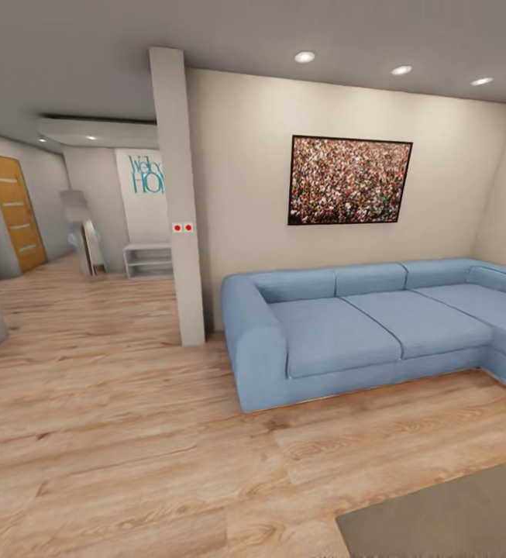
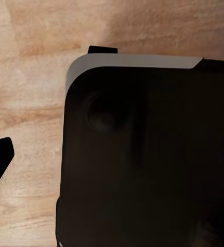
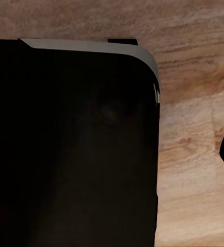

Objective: Turn on the radio receiver that's on the table in the living room.

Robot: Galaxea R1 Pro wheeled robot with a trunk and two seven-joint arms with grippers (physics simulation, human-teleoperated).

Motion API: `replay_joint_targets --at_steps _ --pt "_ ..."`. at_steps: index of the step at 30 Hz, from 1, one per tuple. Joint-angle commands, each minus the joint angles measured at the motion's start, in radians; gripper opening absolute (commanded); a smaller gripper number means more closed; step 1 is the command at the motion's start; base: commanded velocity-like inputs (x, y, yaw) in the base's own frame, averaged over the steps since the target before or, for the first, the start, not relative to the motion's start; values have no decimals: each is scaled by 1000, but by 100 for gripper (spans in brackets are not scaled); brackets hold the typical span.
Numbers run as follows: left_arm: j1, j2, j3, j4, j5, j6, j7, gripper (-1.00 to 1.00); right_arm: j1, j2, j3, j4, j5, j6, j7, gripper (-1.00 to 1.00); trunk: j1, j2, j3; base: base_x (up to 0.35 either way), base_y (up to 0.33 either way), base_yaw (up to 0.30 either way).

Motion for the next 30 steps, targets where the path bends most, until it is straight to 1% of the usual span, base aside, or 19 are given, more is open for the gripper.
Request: replay_joint_targets --at_steps 1,26,30 --pt "0 0 0 0 0 0 0 100 0 0 0 0 0 0 0 100 0 0 1 0 0 -266" --pt "0 0 0 0 0 1 1 100 0 0 5 0 8 0 0 100 0 0 2 0 0 -281" --pt "0 1 -1 0 0 0 -1 100 0 0 5 0 8 0 0 100 0 0 2 104 34 -155"
